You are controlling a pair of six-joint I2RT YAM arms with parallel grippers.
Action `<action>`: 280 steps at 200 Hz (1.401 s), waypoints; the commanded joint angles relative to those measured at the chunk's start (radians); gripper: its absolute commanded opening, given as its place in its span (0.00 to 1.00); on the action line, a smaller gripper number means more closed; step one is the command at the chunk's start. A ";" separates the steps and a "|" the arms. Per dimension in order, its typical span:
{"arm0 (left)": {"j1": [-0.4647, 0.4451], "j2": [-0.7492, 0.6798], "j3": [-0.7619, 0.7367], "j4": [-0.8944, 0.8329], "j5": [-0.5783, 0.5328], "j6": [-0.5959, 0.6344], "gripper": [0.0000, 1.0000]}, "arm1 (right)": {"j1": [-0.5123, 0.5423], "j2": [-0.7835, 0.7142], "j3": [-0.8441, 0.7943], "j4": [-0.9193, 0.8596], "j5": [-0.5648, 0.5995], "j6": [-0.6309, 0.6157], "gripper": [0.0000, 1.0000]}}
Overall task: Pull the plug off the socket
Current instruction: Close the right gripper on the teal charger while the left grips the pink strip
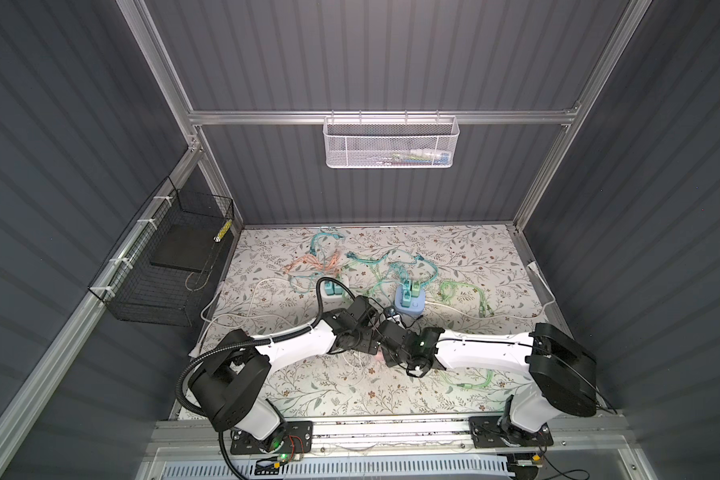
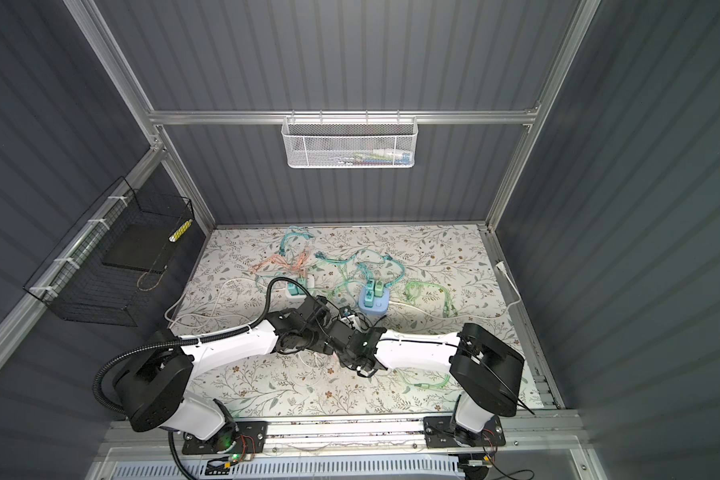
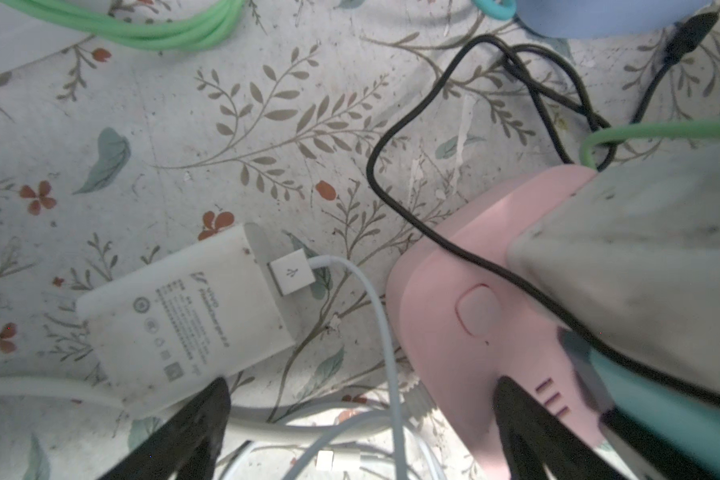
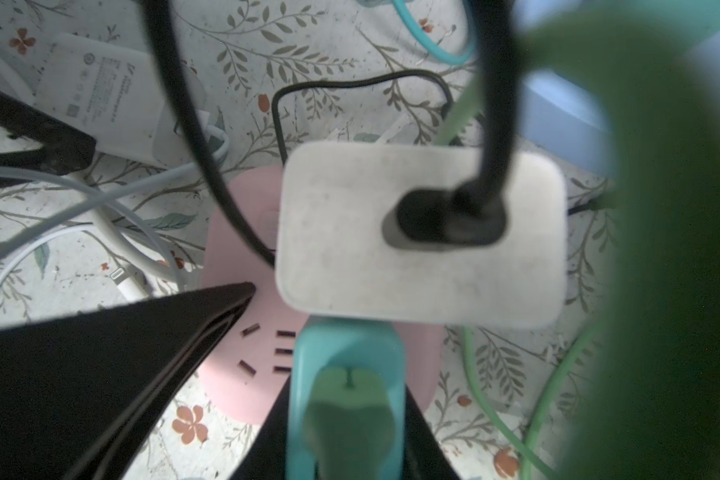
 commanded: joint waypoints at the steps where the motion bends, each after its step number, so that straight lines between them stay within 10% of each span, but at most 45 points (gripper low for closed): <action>1: -0.009 0.036 -0.001 -0.094 -0.048 -0.007 0.97 | 0.001 -0.020 0.040 -0.006 -0.003 0.008 0.00; 280: -0.026 -0.009 -0.006 -0.069 -0.016 -0.024 0.98 | 0.018 0.000 -0.009 0.021 -0.004 0.052 0.00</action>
